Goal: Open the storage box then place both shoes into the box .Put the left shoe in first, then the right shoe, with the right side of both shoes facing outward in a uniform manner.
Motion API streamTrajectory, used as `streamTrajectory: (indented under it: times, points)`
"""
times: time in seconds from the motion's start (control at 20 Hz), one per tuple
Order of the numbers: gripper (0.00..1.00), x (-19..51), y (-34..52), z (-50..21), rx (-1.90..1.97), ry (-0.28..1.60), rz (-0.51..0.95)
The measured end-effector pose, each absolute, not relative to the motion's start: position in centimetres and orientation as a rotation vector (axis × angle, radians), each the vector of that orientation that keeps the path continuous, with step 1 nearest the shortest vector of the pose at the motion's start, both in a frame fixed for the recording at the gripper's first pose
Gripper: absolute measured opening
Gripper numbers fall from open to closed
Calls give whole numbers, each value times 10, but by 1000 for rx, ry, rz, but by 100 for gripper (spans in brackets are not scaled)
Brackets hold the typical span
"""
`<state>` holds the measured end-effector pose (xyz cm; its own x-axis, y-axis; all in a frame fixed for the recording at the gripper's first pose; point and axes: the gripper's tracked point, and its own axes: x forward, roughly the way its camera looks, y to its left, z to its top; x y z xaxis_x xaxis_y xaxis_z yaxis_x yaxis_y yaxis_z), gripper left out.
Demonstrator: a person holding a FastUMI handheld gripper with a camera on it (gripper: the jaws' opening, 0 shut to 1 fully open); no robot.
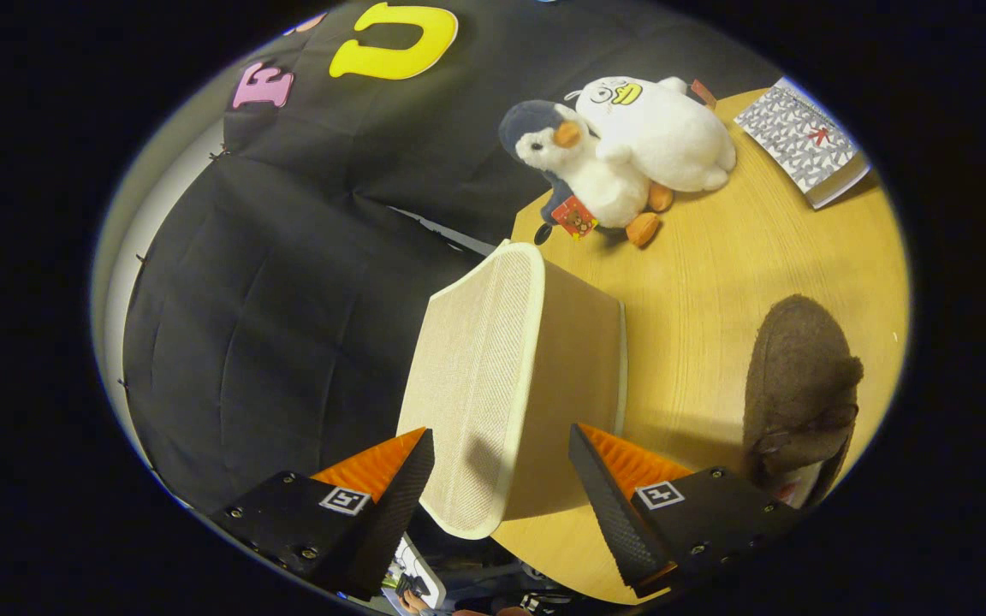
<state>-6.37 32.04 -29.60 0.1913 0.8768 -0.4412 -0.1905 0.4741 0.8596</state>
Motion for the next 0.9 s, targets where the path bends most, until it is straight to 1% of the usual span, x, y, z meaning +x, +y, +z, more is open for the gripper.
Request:
streamTrajectory:
  times: [0.15,0.2,0.25,0.3,0.4,0.45,0.5,0.6,0.7,0.9]
  points:
    - [94,-65,326,-301,760,1175,855]
    - [89,-66,334,-303,777,1191,870]
    - [75,-67,335,-294,804,1188,900]
    - [57,-62,335,-296,796,1175,886]
    - [21,-67,337,-280,863,1189,953]
    - [21,-64,346,-293,859,1184,888]
    - [1,-56,353,-293,913,1202,897]
    - [1,-50,353,-296,938,1221,870]
    - [0,-56,346,-284,951,1239,852]
    - [1,-57,346,-254,926,1219,858]
